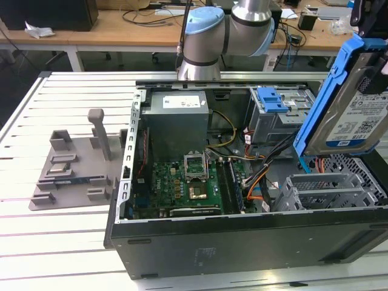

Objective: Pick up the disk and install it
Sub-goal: 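Pick up the disk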

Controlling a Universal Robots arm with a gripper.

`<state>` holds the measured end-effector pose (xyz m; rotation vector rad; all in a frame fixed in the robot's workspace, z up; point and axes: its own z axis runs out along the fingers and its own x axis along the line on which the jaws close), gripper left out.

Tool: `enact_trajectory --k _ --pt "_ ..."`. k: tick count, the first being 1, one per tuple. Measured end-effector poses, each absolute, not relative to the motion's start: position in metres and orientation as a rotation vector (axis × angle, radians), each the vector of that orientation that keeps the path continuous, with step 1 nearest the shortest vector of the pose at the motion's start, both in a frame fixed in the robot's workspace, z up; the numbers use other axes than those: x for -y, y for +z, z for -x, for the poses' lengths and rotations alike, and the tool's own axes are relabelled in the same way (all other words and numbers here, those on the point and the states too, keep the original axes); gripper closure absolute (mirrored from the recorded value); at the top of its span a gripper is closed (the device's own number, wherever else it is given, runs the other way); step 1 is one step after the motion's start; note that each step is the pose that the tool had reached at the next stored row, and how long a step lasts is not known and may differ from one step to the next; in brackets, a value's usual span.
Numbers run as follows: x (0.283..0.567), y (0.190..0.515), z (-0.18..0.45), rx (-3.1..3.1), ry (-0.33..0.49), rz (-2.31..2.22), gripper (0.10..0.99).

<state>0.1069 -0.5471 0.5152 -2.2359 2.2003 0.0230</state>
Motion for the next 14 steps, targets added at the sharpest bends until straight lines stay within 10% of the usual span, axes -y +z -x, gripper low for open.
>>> enact_trajectory --k 14 --pt "0.551 0.500 -0.122 -2.232 0.061 2.168 0.722"
